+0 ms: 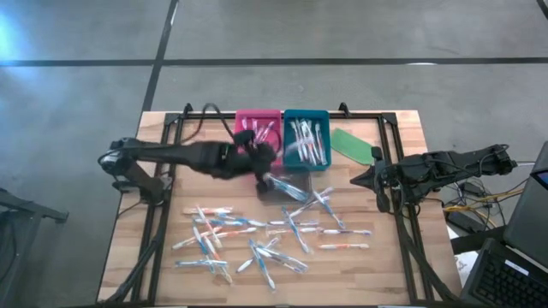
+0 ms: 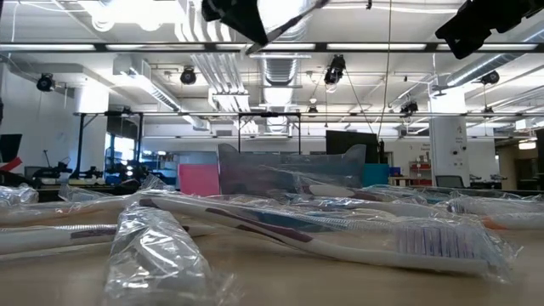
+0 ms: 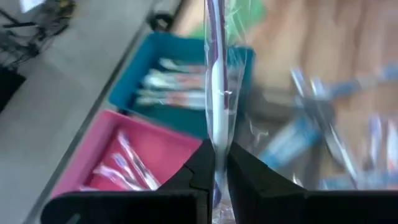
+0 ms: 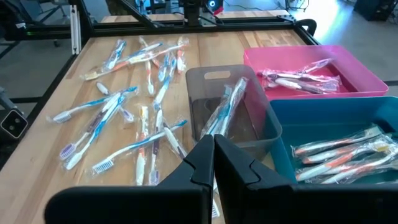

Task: Pick & Place Toothbrushes
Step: Put the purple toothbrush into the pink bin

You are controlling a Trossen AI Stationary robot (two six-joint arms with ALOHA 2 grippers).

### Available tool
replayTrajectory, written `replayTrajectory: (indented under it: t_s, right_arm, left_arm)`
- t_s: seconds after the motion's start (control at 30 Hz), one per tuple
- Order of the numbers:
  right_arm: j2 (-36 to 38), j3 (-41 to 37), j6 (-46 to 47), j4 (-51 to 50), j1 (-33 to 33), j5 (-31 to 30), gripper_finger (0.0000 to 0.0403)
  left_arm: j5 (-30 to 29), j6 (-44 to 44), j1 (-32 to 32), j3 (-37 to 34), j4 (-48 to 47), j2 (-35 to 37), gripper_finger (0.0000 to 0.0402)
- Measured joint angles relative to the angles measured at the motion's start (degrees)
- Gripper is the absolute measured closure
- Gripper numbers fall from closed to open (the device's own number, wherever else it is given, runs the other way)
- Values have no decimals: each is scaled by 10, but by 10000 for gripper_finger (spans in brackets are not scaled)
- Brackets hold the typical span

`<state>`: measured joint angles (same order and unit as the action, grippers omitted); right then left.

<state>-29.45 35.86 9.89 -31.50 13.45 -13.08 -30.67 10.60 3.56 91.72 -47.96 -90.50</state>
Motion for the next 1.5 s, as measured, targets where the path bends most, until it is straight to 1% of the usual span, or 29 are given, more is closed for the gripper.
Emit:
replayTrajectory:
  t_s: [0.27,0.37,0.43,0.53,0.6,0.67,0.73,0.83,0.93,1.07,1.23,1.5]
  right_arm:
    - [0,0,-1,0,0,0,394]
    - [0,0,-12,0,0,0,394]
    - [0,0,-13,0,0,0,394]
    - [0,0,-13,0,0,0,394]
    - [0,0,-13,0,0,0,394]
    - [0,0,-11,0,0,0,394]
    - [0,0,-11,0,0,0,394]
    - [0,0,-11,0,0,0,394]
    - [0,0,-11,0,0,0,394]
    - [0,0,-11,0,0,0,394]
    - [0,0,-11,0,0,0,394]
    - [0,0,-9,0,0,0,394]
  left_arm:
    - [0,8,-96,55,20,1,371]
    - [3,59,-141,60,19,0,371]
    - [38,109,-177,59,19,0,371]
    - [144,161,-236,56,9,-1,371]
    - [204,192,-269,56,1,-7,371]
    - [237,211,-295,56,-10,-13,371]
    - [249,229,-313,56,-22,-20,371]
    - [264,254,-333,55,-52,-37,371]
    - [292,280,-345,55,-75,-52,371]
    - [318,309,-348,48,-86,-76,371]
    - [374,340,-351,38,-85,-103,371]
    - [379,368,-355,-10,-83,-129,371]
